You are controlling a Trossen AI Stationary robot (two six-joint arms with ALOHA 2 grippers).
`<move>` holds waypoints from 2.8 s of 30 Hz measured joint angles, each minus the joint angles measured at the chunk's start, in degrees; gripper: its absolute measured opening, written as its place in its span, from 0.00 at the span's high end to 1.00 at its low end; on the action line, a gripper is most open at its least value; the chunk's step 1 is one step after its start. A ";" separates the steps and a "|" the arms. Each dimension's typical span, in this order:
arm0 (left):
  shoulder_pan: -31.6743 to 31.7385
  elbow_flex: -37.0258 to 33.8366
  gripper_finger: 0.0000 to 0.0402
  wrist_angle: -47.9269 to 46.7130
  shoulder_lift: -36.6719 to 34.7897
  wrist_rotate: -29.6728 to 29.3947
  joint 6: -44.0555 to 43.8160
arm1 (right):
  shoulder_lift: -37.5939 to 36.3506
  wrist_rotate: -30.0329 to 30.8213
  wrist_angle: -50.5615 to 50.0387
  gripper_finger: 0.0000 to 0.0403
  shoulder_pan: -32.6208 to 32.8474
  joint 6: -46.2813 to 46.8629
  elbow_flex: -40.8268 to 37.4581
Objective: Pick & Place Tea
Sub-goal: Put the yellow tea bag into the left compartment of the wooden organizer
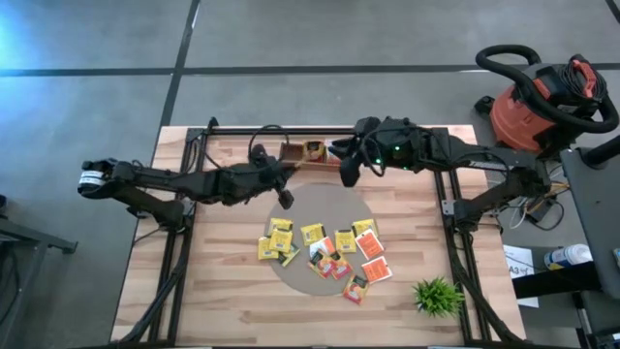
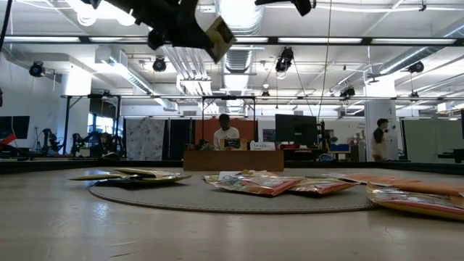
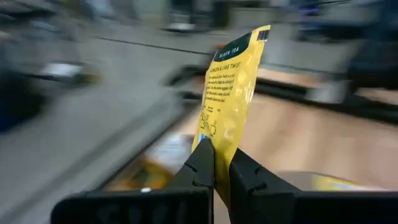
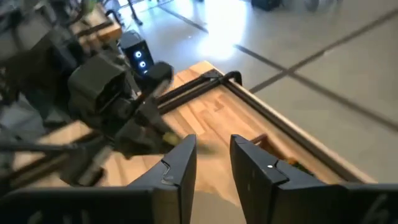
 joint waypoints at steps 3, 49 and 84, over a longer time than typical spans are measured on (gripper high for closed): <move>1.43 -0.02 0.97 1.96 -0.17 13.81 -1.90 | -1.37 -0.03 -0.71 0.78 0.05 -4.86 -0.04; 17.89 -9.83 0.97 18.79 -0.04 30.55 -12.72 | -4.01 10.78 -4.00 0.81 0.19 -13.14 -1.40; 39.77 -15.54 0.97 24.04 -0.02 61.71 -6.55 | 28.08 -8.84 -23.50 0.80 -13.78 -24.92 31.73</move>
